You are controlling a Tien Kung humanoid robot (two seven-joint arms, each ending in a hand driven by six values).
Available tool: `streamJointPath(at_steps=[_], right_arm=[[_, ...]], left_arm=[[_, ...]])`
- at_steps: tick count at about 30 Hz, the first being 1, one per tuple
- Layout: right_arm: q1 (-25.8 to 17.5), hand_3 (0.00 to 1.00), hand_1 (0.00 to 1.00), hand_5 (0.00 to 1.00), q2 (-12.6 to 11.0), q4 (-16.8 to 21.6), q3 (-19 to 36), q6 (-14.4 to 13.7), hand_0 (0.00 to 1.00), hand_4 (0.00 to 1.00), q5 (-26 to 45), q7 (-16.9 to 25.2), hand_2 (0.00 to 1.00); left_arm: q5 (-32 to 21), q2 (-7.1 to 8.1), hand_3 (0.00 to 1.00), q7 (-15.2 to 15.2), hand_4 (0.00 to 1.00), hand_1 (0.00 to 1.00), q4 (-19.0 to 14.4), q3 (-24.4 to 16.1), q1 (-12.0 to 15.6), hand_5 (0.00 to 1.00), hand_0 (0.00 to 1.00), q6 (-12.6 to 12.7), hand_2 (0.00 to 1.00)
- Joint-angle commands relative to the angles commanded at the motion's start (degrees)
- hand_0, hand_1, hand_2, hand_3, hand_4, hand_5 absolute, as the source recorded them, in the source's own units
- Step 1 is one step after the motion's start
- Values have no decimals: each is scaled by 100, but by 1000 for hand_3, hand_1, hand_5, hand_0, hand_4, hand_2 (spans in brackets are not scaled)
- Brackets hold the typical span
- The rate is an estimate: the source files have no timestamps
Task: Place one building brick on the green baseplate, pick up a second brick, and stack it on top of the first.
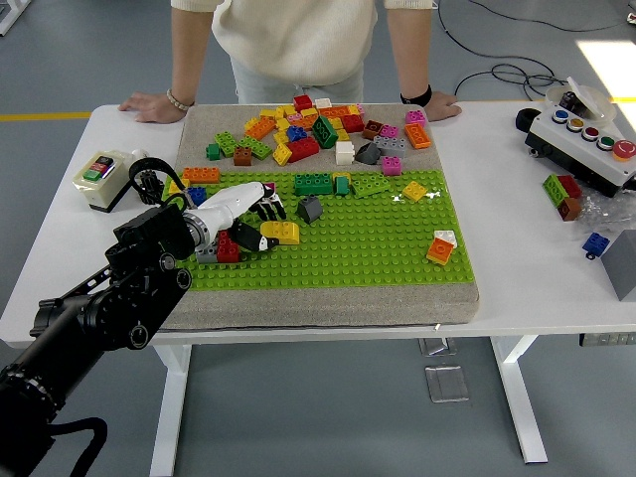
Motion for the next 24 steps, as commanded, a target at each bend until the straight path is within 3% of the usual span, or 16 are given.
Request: streamJointPath(at_steps=[12,13,24], right_arm=[[5,754,688,505,3,0,12,1,760,998,-1,3,734],[5,755,688,505,2,0,13,2,760,998,-1,2,735],[18,754,687,505,2,0,7,-4,760,998,11,0,734]], left_arm=[[11,-24,559,-52,753,594,65,16,-18,33,675,-102,568],[9,-25,565,-54,791,625,65,13,-23,55,724,-105,578],[-61,-54,574,-70,807,658,111,17,-68,63,738,-122,585]])
